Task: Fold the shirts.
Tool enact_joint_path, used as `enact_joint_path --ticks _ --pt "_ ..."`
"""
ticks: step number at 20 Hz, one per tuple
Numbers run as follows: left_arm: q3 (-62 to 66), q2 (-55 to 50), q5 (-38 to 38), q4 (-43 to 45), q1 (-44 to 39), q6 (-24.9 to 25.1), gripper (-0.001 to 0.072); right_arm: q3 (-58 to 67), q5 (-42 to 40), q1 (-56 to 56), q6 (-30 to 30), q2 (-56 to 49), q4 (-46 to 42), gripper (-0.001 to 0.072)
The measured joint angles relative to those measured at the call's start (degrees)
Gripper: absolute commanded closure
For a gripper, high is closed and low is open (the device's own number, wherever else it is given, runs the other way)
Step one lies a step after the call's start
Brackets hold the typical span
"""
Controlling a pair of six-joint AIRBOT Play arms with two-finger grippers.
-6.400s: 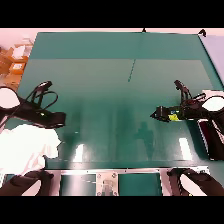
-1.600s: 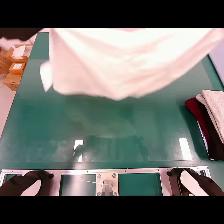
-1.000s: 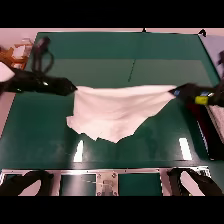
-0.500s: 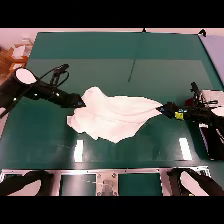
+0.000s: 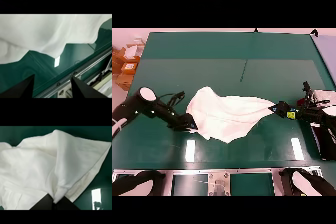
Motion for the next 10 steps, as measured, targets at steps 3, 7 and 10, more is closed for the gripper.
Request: enact_joint_path --ticks 3,7,10 --pt "-5.70 0.00 5.03 -6.08 0.00 1.62 0.0197 0.00 -0.04 0.00 -0.02 0.00 0.00 0.0693" --pt "-11.23 -0.02 10.23 -10.84 -0.20 3.23 0.0198 0.00 -0.33 0.04 -0.04 0.00 0.00 0.0694" --pt "-12.94 -0.04 15.56 -13.90 -2.58 4.26 0.0234 0.00 -0.57 0.04 -0.04 0.00 0.04 0.0694"
